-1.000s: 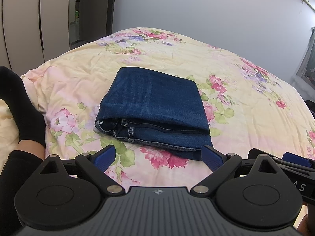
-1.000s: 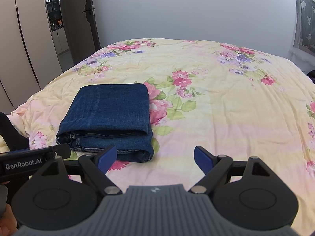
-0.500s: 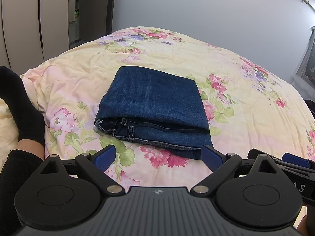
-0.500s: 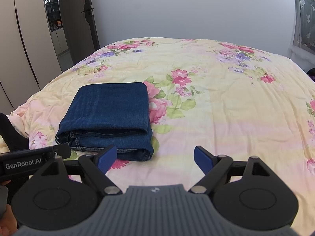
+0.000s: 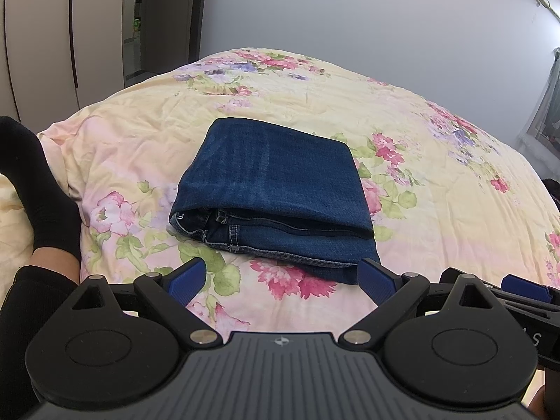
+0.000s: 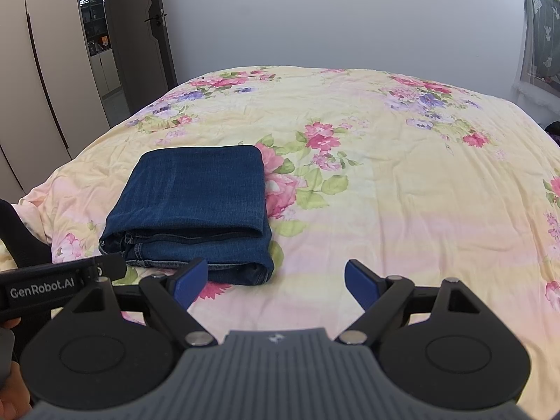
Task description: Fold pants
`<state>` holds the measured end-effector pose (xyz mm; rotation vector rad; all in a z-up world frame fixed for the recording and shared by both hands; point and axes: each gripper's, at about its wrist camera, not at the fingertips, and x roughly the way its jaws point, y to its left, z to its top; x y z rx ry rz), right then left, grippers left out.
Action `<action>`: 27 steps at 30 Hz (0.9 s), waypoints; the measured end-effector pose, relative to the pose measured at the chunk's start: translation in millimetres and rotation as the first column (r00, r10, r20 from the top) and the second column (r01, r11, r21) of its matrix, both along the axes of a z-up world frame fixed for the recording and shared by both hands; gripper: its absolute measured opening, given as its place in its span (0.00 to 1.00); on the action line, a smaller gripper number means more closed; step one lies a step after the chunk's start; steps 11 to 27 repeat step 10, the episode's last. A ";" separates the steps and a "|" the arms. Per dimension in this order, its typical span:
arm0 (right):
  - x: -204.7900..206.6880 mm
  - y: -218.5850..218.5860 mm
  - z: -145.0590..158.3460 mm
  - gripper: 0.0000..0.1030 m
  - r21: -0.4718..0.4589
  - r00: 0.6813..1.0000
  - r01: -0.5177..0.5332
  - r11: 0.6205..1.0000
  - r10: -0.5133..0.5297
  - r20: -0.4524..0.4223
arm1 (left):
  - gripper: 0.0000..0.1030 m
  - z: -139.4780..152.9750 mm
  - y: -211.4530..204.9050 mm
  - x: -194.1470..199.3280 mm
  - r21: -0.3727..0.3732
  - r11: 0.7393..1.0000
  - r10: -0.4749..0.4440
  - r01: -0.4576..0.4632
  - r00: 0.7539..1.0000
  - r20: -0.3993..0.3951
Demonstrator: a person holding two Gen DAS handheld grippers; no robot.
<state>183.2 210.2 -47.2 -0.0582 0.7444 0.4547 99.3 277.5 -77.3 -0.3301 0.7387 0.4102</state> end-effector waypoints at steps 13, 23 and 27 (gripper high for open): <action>-0.4 0.3 -0.5 0.79 0.000 1.000 0.000 1.000 0.000 -0.001 | 1.00 -0.7 0.0 0.0 0.003 1.000 -0.003 0.003 1.000 0.002; -0.4 0.3 -0.5 0.79 0.000 1.000 0.000 1.000 0.000 -0.001 | 1.00 -0.7 0.0 0.0 0.003 1.000 -0.003 0.003 1.000 0.002; -0.4 0.3 -0.5 0.79 0.000 1.000 0.000 1.000 0.000 -0.001 | 1.00 -0.7 0.0 0.0 0.003 1.000 -0.003 0.003 1.000 0.002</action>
